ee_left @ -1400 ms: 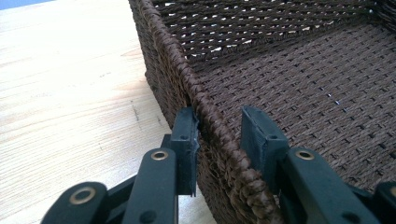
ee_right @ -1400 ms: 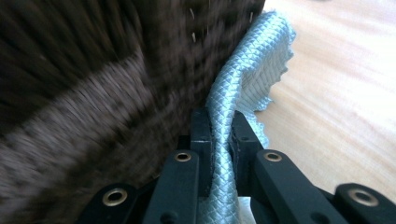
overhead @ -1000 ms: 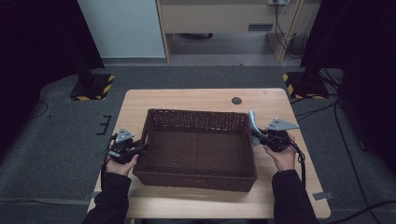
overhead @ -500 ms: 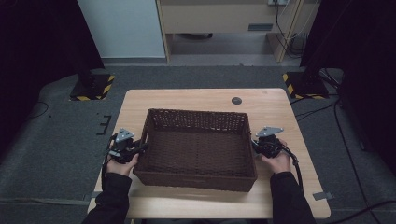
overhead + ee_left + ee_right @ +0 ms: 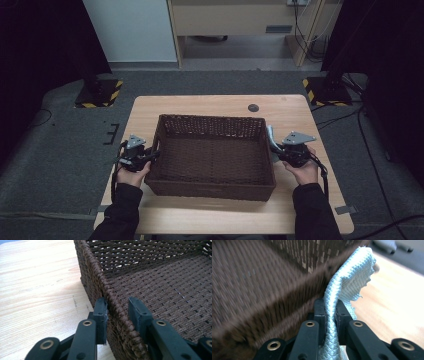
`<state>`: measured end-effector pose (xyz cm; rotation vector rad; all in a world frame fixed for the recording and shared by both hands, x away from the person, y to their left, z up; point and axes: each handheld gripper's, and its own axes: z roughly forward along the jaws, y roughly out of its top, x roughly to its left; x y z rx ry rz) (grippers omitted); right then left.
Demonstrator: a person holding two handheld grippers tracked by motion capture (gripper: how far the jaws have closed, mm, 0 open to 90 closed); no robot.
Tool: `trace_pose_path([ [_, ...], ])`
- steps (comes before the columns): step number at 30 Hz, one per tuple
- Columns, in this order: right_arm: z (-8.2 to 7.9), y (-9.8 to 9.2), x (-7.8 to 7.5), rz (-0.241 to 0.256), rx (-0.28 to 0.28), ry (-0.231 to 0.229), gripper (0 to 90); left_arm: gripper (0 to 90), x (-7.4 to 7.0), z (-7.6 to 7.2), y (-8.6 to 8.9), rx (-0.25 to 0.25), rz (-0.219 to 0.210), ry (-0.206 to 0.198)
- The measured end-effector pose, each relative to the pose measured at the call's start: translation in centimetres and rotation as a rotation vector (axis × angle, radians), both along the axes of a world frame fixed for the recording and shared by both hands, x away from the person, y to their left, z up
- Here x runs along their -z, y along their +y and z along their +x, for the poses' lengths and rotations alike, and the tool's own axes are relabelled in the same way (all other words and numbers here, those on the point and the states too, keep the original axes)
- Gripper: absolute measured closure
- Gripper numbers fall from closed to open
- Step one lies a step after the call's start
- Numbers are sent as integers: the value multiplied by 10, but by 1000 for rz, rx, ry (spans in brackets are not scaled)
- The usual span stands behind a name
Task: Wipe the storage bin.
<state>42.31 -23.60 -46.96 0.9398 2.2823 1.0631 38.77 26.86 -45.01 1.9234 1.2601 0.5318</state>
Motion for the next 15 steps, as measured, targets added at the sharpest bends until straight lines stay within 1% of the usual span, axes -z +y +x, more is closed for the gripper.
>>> trace_pose_path([
  [1,1,2,4,-20,-1,7,837,669,0,0,0,-1,1,-3],
  [2,2,3,9,-26,-3,27,837,655,0,-1,0,-5,8,-8],
  [3,3,4,16,-52,-4,49,836,627,0,-1,0,-13,13,-12],
  [5,5,6,25,-74,6,83,837,576,0,-1,1,-27,15,-15],
  [6,5,6,29,-79,9,102,836,553,0,-1,2,-29,13,-18],
  [7,6,7,33,-87,11,116,836,536,0,-2,2,-28,19,-24],
  [8,6,8,36,-88,9,132,836,520,-1,-3,3,-25,11,-32],
  [10,5,8,37,-68,12,140,836,485,-4,-6,5,-15,-9,-47],
  [11,5,8,34,-65,13,136,836,466,-6,-8,7,-11,-26,-54],
  [12,2,6,30,-53,17,122,836,463,-6,-9,7,-7,-32,-55],
  [13,1,5,26,-42,18,104,836,463,-7,-11,8,-3,-25,-53],
  [14,-2,3,19,-18,27,78,836,463,-7,-12,8,-3,-18,-58],
  [15,-5,1,10,6,30,43,836,464,-7,-13,8,2,-18,-54],
])
